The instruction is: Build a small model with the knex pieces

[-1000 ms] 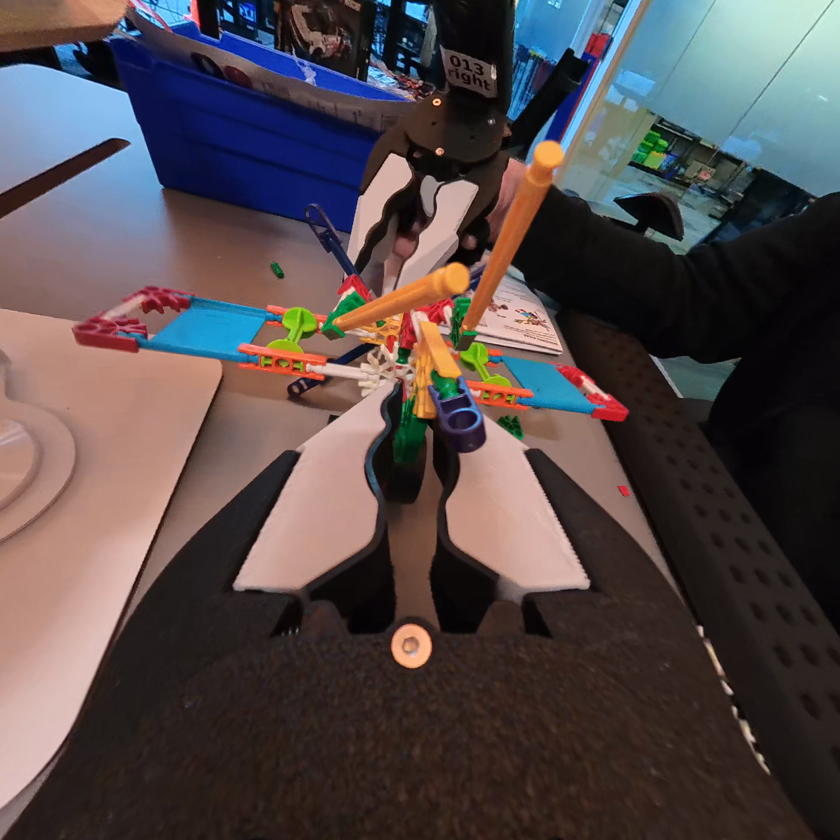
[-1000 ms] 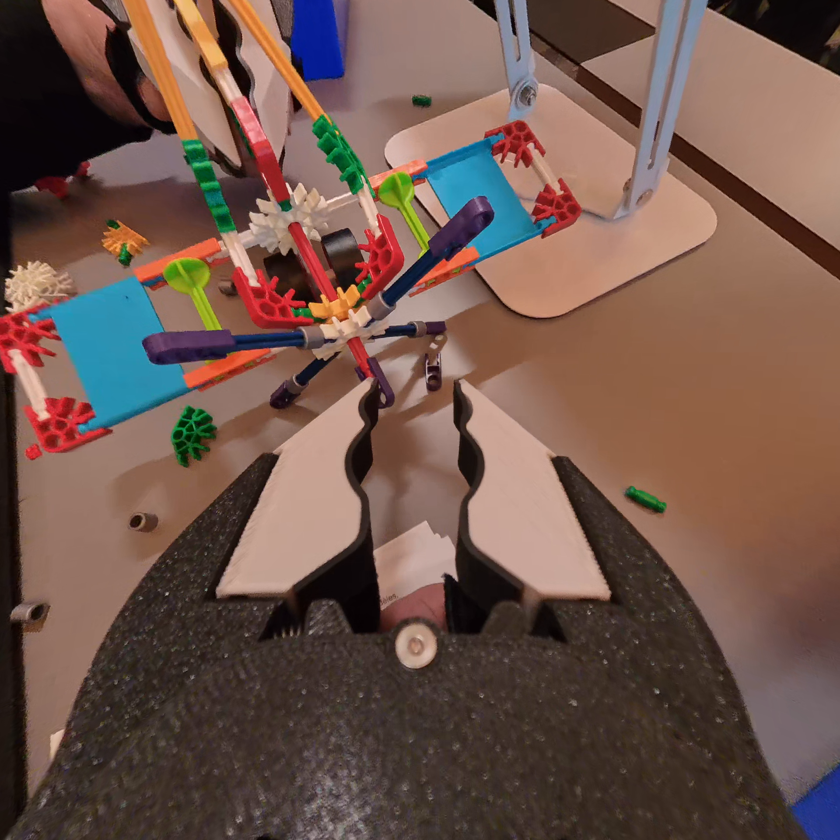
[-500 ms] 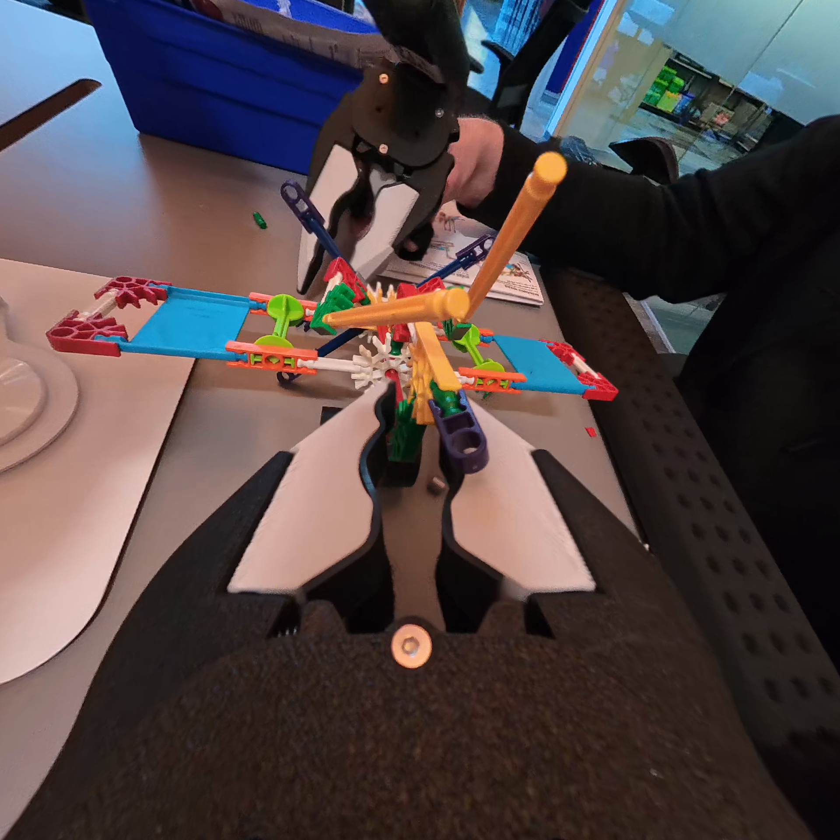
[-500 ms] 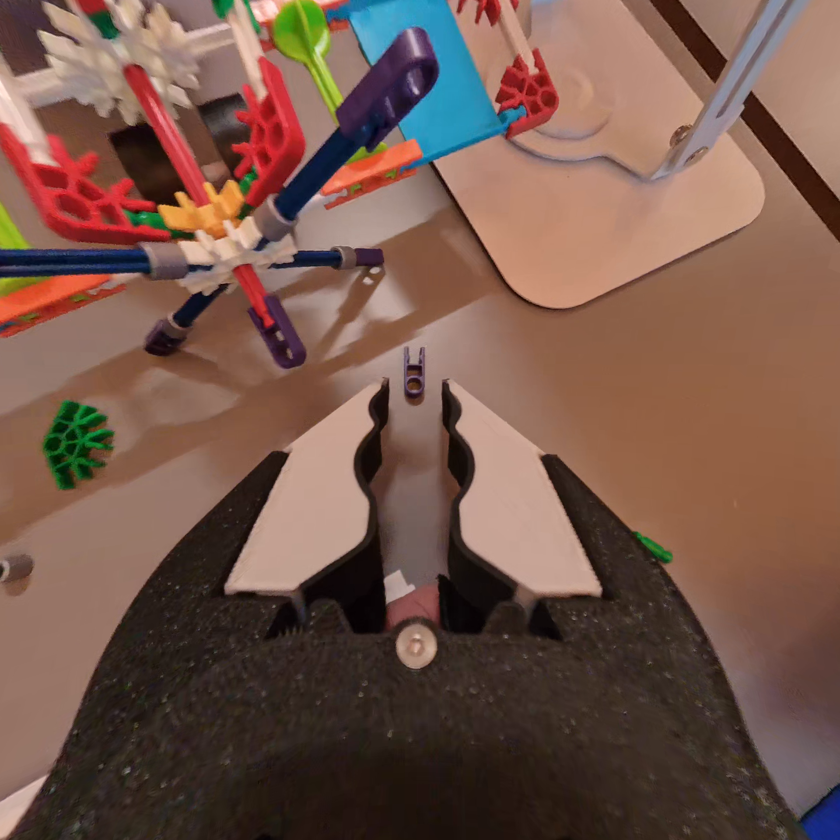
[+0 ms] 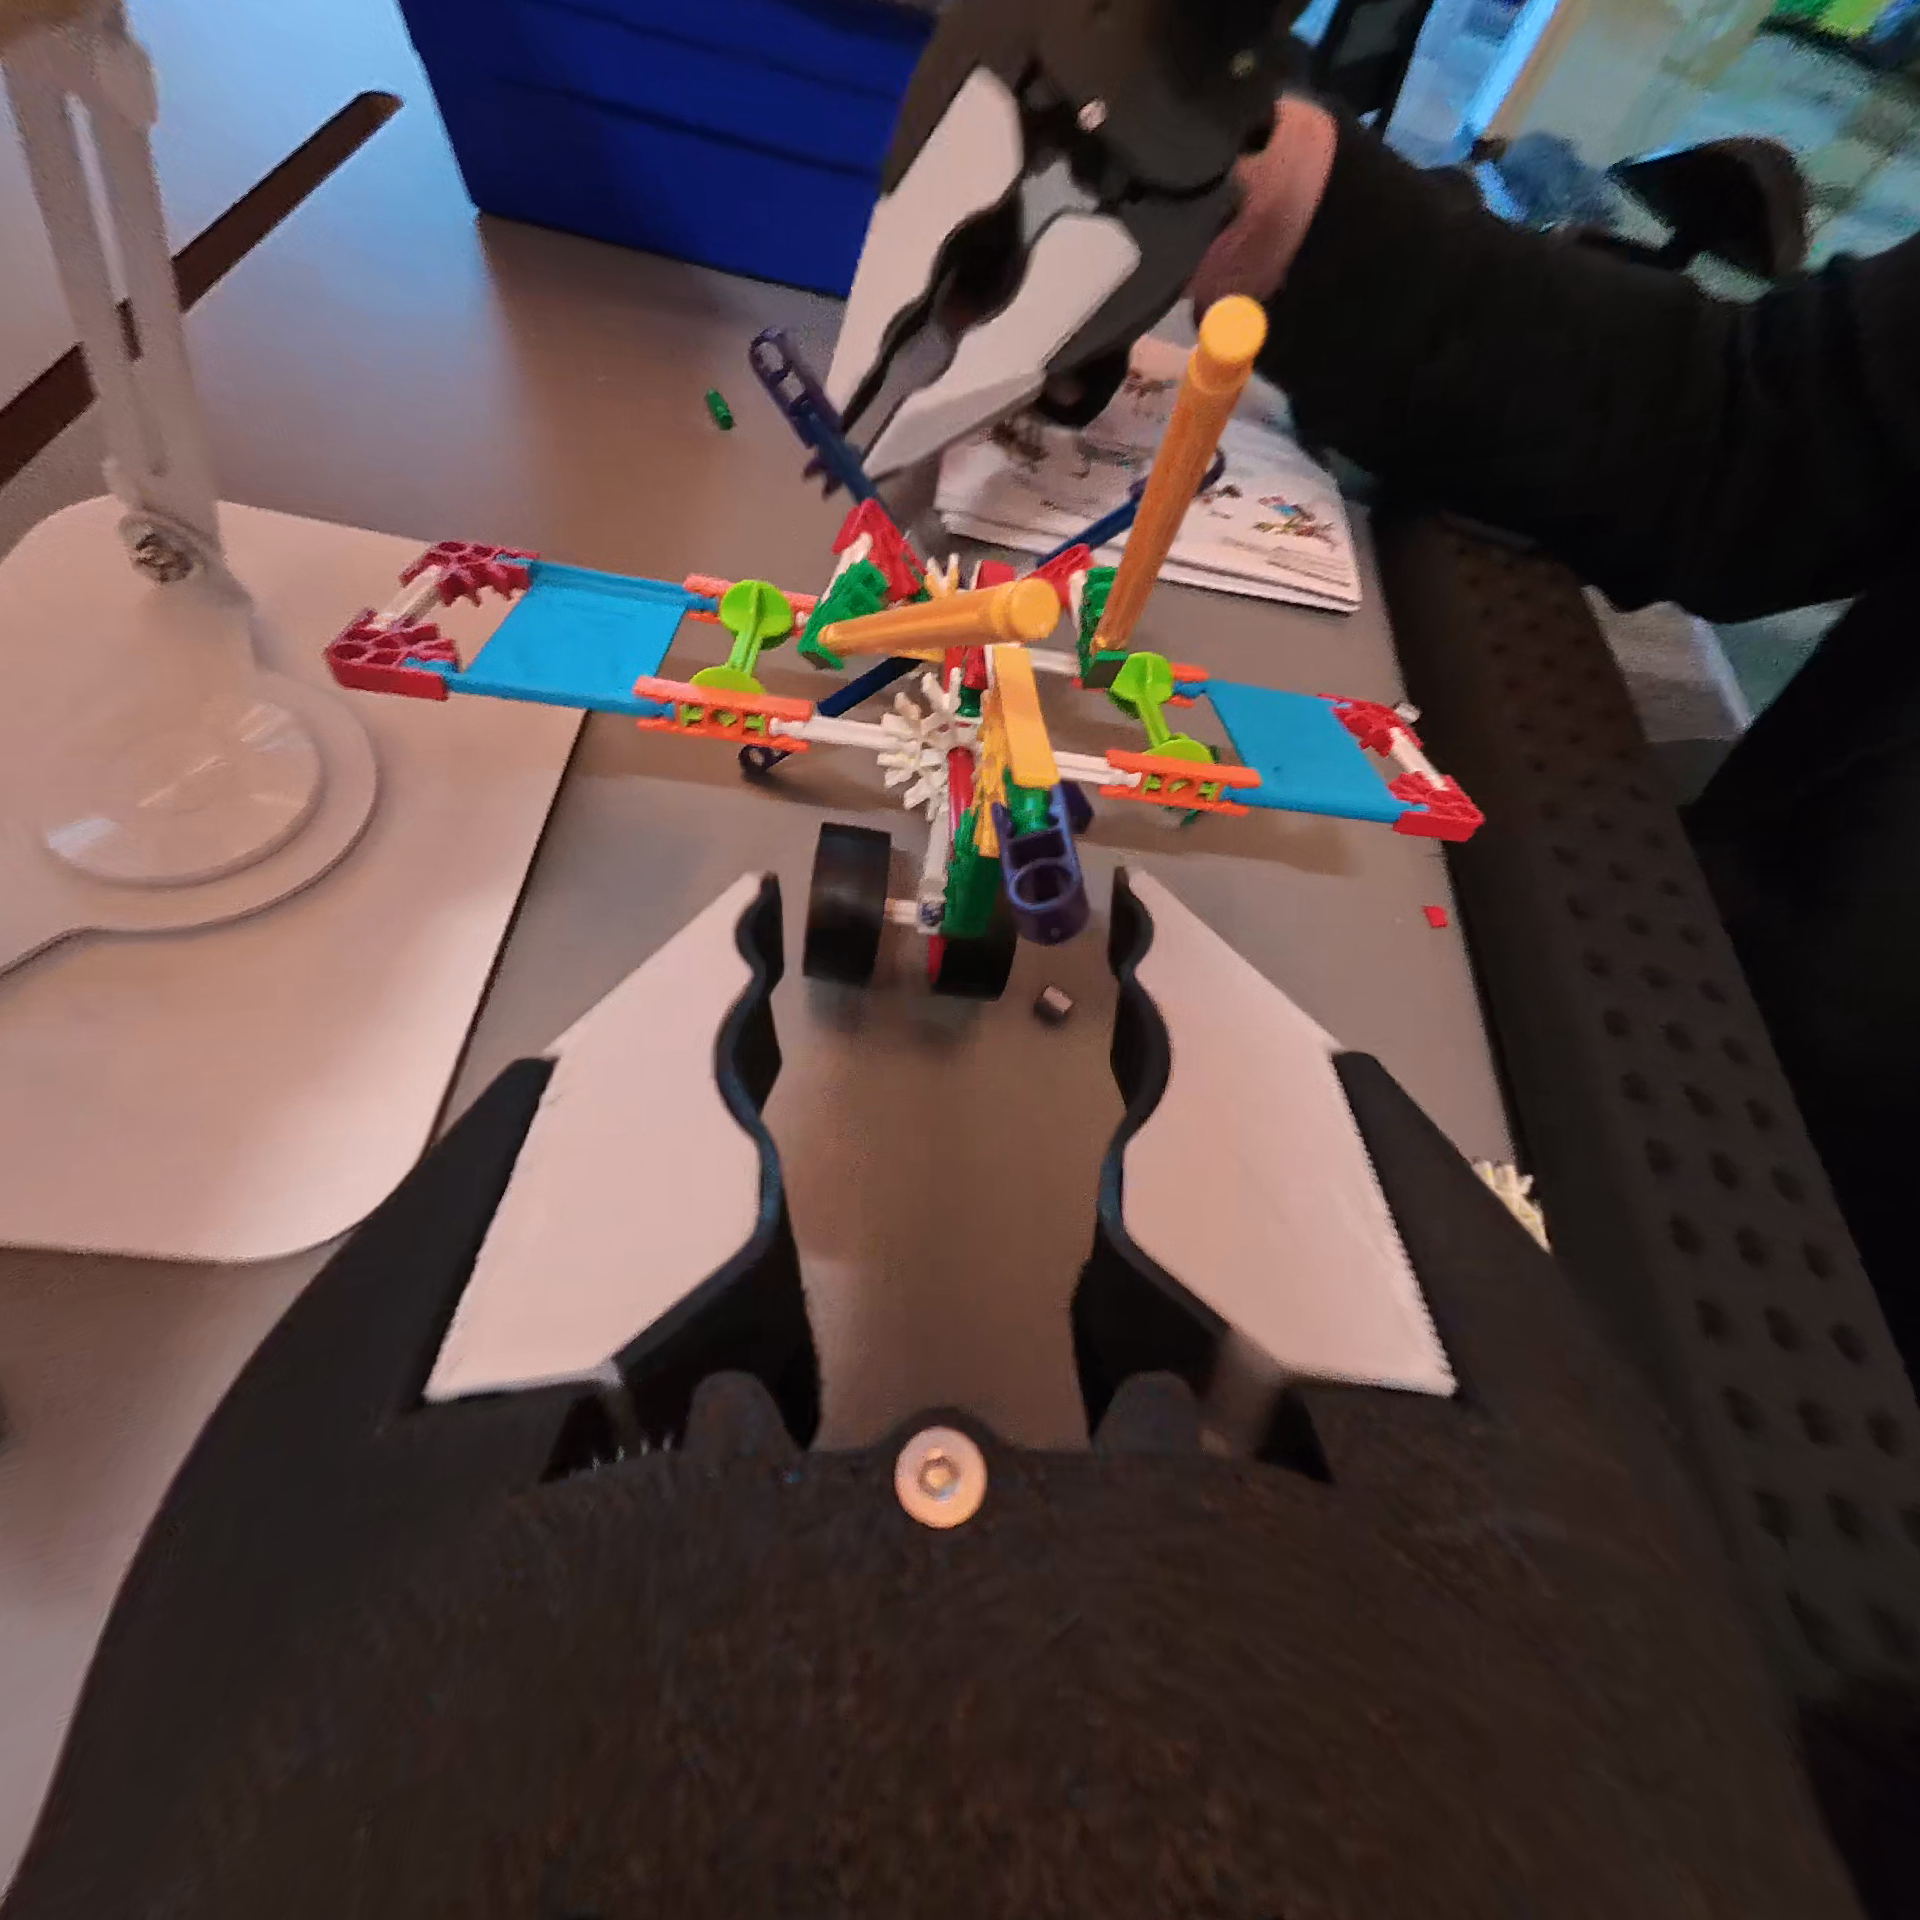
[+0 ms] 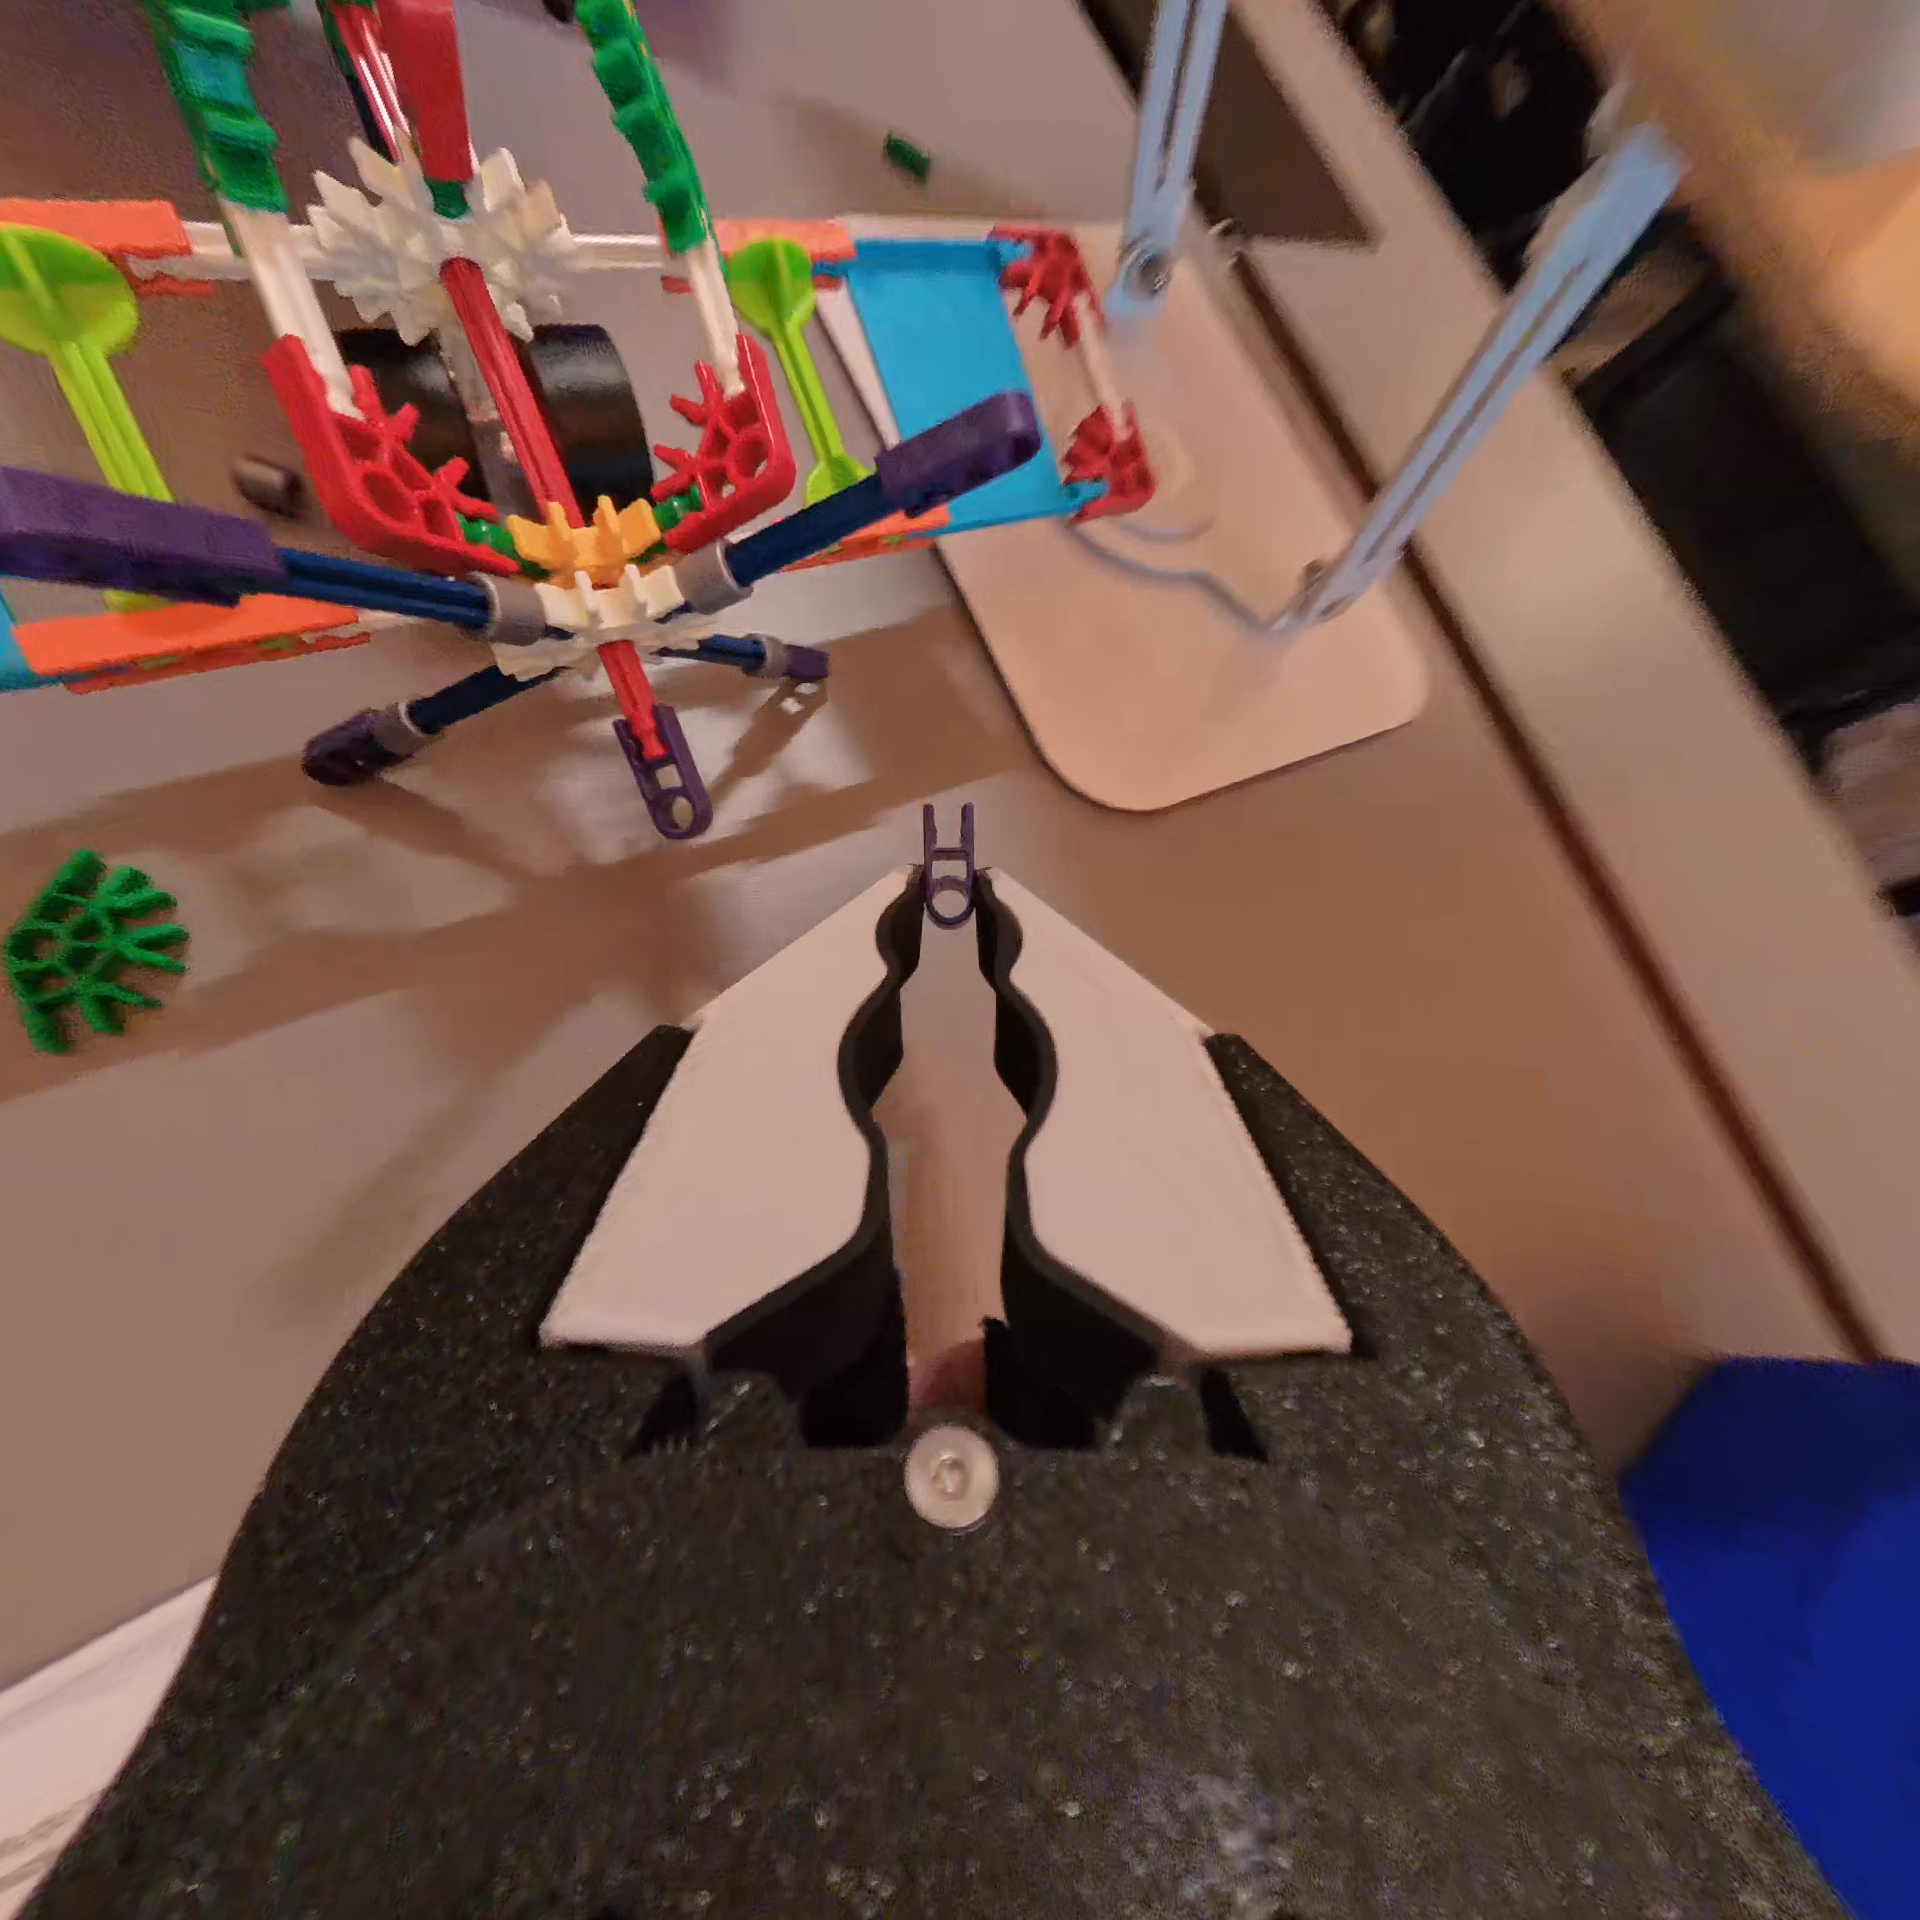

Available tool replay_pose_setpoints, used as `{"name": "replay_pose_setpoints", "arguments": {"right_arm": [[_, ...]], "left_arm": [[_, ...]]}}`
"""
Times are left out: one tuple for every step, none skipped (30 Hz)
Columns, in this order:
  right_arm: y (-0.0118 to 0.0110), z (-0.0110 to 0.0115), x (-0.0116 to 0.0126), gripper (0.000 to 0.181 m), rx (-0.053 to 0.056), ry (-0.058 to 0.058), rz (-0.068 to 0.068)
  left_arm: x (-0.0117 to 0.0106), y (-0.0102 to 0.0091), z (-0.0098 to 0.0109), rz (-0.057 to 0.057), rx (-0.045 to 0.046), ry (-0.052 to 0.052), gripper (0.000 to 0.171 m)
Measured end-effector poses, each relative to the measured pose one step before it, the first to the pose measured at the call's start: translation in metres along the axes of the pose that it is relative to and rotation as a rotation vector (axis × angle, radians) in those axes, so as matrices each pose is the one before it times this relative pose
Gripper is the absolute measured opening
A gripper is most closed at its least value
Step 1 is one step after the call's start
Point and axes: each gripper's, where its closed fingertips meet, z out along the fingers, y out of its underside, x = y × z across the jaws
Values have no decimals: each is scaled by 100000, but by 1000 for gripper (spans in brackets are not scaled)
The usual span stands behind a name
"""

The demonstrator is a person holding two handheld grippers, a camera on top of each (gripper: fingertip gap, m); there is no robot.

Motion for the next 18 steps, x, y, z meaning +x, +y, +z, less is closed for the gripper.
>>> {"name": "replay_pose_setpoints", "arguments": {"right_arm": [[-409,-650,283,10,2359,4647,-5158],[-546,-609,130,10,3192,3607,-5242],[-660,-549,213,10,3592,3885,-4690],[-609,-434,237,10,3082,3140,-2858],[-368,-291,26,10,1715,716,-781],[-214,-216,180,10,1055,1339,-690],[-150,-200,375,10,804,2473,-1418],[-42,-150,132,10,210,433,-511],[37,-84,-72,10,17,-1047,833],[87,-35,68,10,14,156,593],[190,40,111,10,-698,648,-42],[294,88,-15,10,-1380,-43,-82],[195,96,-11,10,-804,133,-143],[47,68,-26,10,-11,118,92],[-71,37,-64,10,384,-325,564],[-154,11,-56,10,730,-508,732],[-200,-4,-20,10,1120,-342,811],[-160,-23,0,10,1069,-260,927]], "left_arm": [[-131,106,-310,696,-851,-2485,67],[15,43,-306,-20,83,-1571,76],[13,-6,-301,-322,718,-1505,82],[44,25,-279,303,818,-1360,80],[110,96,-220,939,671,-1203,79],[135,105,-169,1035,797,-1008,76],[23,113,-168,1169,569,-1452,68],[-121,9,-180,1796,770,-2391,59],[-200,-69,-233,1502,977,-2655,53],[-131,-197,-299,2110,1480,-2194,33],[-115,-359,-368,2138,2457,-2164,18],[-33,-371,-398,1274,2438,-1299,8],[-52,-356,-452,1971,2030,-1571,0],[-322,-558,-517,3825,2932,-4253,0],[75,-581,-469,2326,2640,-1108,0],[6,-488,-363,793,1978,-1000,0],[-211,-392,-293,1146,2024,-2333,0],[-155,-377,-196,1232,2175,-1794,0]]}}
